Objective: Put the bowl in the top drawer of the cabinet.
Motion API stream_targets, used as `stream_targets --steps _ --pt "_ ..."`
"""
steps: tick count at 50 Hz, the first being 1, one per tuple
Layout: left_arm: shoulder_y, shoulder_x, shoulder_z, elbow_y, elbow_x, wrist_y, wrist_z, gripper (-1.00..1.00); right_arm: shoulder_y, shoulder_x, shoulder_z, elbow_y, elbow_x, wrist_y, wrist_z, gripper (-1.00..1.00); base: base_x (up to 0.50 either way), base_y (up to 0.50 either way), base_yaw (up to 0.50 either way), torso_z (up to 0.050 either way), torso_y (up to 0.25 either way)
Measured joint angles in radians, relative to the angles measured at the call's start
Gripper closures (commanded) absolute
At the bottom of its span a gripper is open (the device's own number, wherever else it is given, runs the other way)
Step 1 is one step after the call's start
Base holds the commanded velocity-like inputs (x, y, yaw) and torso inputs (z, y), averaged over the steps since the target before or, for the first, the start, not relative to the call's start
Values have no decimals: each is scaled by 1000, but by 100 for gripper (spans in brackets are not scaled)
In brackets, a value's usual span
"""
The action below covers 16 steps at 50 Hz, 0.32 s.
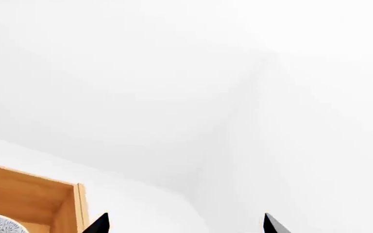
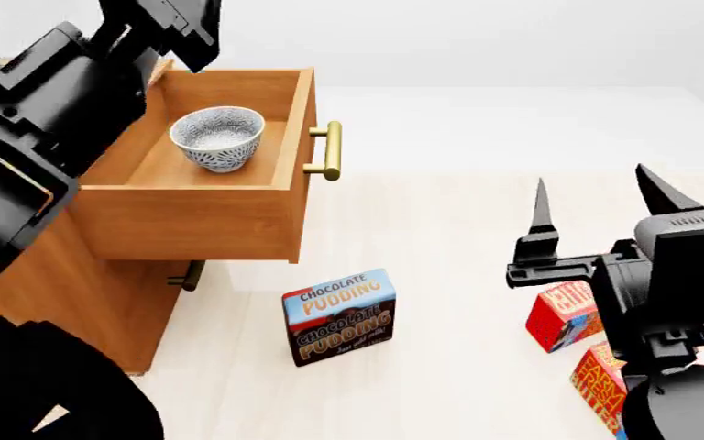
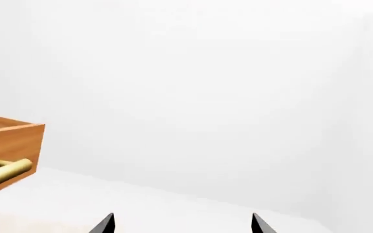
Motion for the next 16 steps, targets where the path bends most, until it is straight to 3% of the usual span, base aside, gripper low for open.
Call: stream_targets --steps 10,16 --pt "194 -37 -46 326 -57 -30 148 -100 37 27 35 -203 30 97 91 -100 0 0 0 0 0" --pt "342 -52 -41 512 64 38 309 -100 50 177 -38 -273 146 23 288 -100 0 0 0 0 0"
